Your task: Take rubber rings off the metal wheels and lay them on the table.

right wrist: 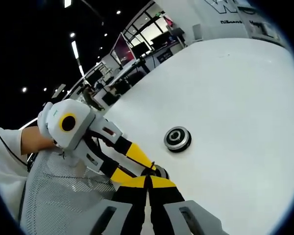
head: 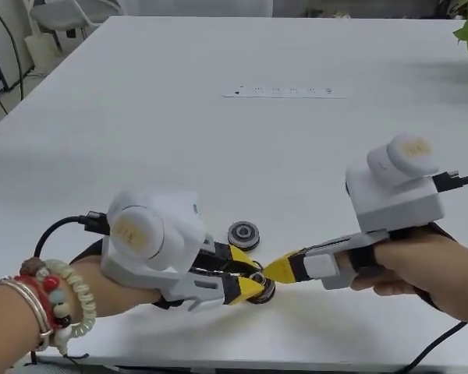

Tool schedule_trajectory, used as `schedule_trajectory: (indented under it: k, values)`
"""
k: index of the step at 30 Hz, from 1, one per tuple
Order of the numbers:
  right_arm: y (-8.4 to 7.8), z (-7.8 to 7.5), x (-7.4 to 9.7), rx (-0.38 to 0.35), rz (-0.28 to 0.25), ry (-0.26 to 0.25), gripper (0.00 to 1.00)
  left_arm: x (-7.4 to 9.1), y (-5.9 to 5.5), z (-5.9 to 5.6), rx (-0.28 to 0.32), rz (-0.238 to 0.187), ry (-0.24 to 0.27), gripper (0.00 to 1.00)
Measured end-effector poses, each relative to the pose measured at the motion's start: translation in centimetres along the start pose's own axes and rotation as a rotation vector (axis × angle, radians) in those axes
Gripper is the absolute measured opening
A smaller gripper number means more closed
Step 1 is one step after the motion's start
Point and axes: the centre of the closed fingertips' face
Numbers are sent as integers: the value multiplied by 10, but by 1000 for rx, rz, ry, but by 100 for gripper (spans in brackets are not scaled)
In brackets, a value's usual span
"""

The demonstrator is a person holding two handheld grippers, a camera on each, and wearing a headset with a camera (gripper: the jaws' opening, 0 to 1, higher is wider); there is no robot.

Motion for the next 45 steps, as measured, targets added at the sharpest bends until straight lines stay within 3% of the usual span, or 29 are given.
schedule_trajectory:
  k: [11,15,22,31,38,45]
  values:
    - [-1,-3,-1,-25,13,-34,0,1,0,0,2,5,5,9]
    - [-1,-5,-1,-26,14,-42,0,1,1,0,-36,29,3,10]
    - [-2,-7,1,-19,21,-45,0,2,11,-5,-51,24,-10,14]
    - [3,-9,8,-22,-1,-43,0,11,31,-21,45,-21,-89,34]
    - [9,-14,16,-19,-24,-58,0,29,64,-24,15,-67,-114,54]
    - [14,-11,21,2,-37,-55,0,52,80,-21,11,-107,-88,61]
Point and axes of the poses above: the centre of the closed fingertips' face, and the gripper's own axes: x roughly backward along the fingers, z roughly to its left, y roughly out of its top, and after that the axes turned 6 degrees about -z, right-handed
